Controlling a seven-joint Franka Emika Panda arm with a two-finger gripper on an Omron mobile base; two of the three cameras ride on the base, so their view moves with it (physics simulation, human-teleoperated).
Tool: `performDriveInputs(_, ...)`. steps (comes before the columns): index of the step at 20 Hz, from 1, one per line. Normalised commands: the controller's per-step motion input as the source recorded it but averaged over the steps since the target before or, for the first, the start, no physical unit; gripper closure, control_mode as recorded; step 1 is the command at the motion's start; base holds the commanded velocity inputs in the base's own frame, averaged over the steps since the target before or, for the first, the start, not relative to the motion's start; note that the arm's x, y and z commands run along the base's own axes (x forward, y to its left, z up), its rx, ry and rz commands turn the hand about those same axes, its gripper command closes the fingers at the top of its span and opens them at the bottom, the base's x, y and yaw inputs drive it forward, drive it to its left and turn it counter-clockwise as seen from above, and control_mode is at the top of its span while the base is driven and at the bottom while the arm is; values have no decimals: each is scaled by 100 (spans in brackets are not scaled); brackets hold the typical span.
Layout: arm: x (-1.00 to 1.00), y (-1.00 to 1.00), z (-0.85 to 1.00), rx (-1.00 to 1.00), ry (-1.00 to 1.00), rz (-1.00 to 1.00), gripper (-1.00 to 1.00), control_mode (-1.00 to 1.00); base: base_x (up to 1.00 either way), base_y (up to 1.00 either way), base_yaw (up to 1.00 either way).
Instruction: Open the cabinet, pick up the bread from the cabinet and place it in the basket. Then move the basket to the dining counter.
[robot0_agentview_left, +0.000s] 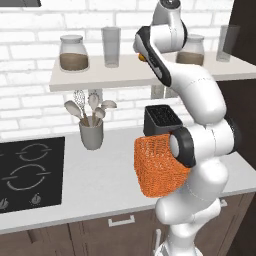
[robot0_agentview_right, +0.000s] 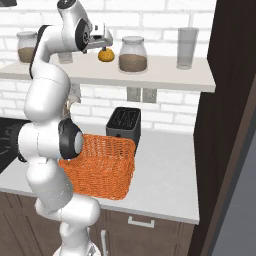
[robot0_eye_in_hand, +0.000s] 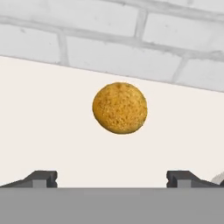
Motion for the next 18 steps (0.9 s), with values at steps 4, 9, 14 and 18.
performDriveInputs(4, 71, -5, 0, 0, 7, 0, -100, -100, 0, 0, 0)
performDriveInputs(9, 69, -7, 0, 0, 7, 0, -100, -100, 0, 0, 0)
performDriveInputs(14, 53, -1, -2, 0, 6, 0, -100, -100, 0, 0, 0)
performDriveInputs(18, 14, 0, -10, 0, 6, 0, -100, -100, 0, 0, 0)
